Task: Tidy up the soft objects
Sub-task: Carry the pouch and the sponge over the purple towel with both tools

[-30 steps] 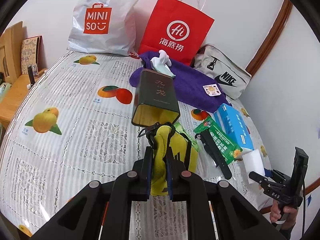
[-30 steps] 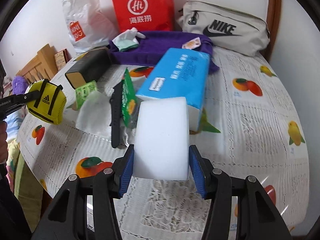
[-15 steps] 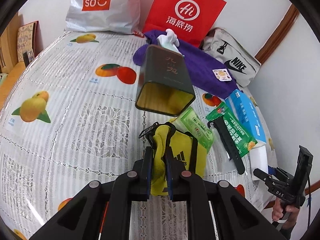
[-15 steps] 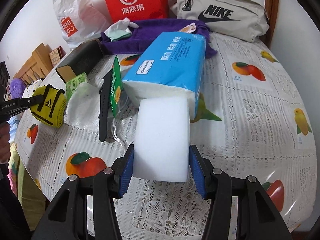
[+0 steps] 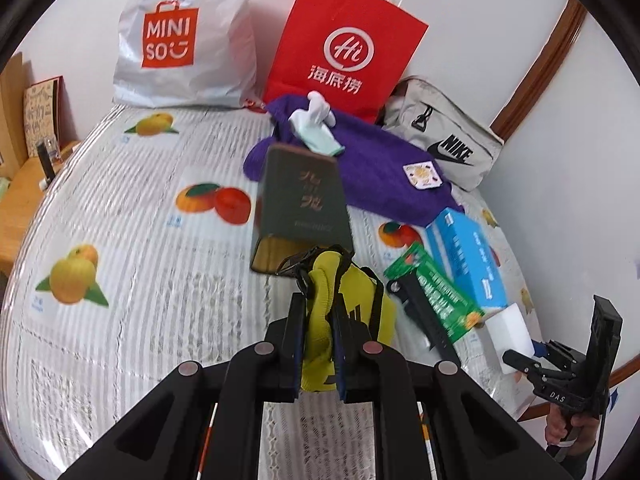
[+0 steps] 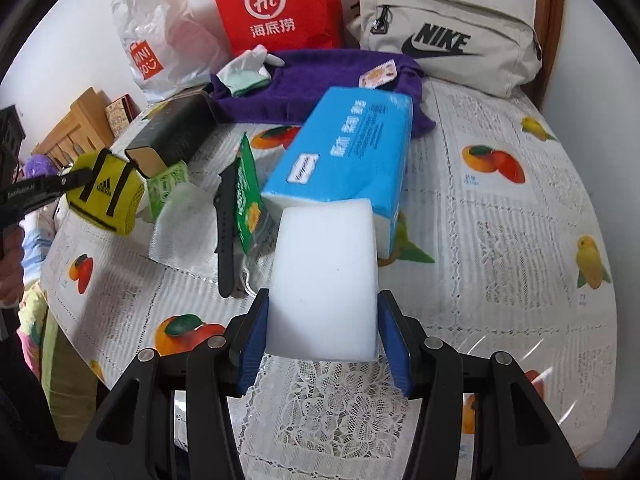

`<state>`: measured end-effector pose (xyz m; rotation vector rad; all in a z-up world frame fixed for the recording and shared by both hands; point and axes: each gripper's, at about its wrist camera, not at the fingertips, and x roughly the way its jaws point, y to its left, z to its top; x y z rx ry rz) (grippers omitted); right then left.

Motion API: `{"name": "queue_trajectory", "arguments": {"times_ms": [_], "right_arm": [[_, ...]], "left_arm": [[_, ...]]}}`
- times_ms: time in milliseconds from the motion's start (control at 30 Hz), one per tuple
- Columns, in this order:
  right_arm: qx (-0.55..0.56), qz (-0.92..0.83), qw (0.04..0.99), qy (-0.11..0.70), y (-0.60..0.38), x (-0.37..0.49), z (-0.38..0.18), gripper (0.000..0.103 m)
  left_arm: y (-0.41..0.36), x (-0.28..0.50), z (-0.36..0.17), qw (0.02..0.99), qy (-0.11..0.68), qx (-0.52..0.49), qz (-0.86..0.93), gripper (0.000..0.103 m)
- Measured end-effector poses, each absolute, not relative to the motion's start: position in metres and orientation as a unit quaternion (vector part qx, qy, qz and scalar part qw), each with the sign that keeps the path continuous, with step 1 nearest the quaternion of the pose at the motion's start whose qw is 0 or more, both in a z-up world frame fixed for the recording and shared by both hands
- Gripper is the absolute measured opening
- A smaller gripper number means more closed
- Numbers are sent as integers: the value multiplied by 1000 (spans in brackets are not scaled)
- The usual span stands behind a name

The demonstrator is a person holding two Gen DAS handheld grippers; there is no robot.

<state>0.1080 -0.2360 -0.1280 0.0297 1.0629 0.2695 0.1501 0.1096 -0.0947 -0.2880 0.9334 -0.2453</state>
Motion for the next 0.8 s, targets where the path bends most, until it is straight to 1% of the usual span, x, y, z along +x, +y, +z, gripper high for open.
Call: {"name": "queue_trajectory", "arguments": {"times_ms": [433,800], "right_arm": [[22,135,864,485,-236,116,-104,52],[20,138,879,456,-235,151,-82,52]], "left_arm": [[101,171,-71,882,430,-138,-136,12],[105,202,-54,889,419,-138,-121,12]]}}
